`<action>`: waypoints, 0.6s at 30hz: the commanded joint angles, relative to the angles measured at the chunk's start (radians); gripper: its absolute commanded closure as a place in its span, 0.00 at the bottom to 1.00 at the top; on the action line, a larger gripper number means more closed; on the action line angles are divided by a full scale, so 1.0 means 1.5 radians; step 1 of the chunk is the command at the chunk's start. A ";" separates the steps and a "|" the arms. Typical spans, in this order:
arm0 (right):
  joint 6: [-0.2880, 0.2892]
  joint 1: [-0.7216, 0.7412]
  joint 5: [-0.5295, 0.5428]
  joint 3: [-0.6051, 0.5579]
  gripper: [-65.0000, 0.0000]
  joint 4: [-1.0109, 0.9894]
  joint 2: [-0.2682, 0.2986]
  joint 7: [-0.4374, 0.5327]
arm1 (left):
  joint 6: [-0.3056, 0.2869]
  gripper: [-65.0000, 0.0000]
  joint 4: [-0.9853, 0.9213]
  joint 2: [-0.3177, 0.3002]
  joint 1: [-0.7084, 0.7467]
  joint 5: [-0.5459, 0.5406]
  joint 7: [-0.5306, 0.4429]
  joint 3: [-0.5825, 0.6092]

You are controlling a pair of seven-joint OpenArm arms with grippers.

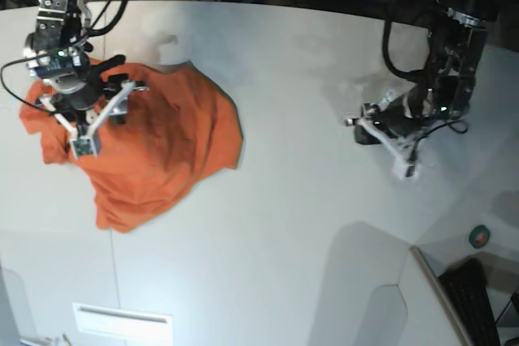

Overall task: Layout the t-shirt on the table in an organized manner, then fold the t-shirt properly
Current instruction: 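Drag the pinched fabric away from the pile with the right gripper, then grasp the shirt edge with the left gripper while the right holds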

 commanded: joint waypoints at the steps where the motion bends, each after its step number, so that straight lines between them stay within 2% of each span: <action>1: -0.005 0.004 -0.005 0.002 0.61 0.012 0.011 0.010 | -0.001 0.90 0.005 0.001 -0.042 -0.005 -0.019 0.031; 2: -0.005 0.004 -0.005 0.001 0.65 0.011 0.011 0.010 | 0.000 1.00 -0.008 0.023 -0.071 -0.005 -0.019 0.073; 4: -0.005 0.005 -0.006 0.004 0.75 0.011 0.014 0.010 | 0.000 1.00 -0.048 0.068 -0.126 -0.005 -0.019 0.138; 7: -0.005 0.009 -0.006 0.031 1.00 -0.010 0.033 0.010 | 0.000 1.00 -0.136 0.146 -0.194 -0.005 -0.019 0.204; 10: -0.005 0.036 -0.006 0.087 1.00 -0.077 0.035 0.010 | -0.001 1.00 -0.250 0.231 -0.262 -0.005 -0.026 0.276; 12: 0.000 0.062 -0.006 0.117 1.00 -0.134 0.037 0.011 | -0.001 1.00 -0.314 0.273 -0.297 0.005 -0.057 0.350; 16: 0.000 0.101 -0.006 0.127 1.00 -0.236 0.078 0.013 | 0.001 1.00 -0.397 0.331 -0.317 0.085 -0.093 0.489; 18: 0.000 0.128 -0.006 0.127 1.00 -0.292 0.094 0.015 | 0.001 1.00 -0.408 0.338 -0.301 0.111 -0.092 0.499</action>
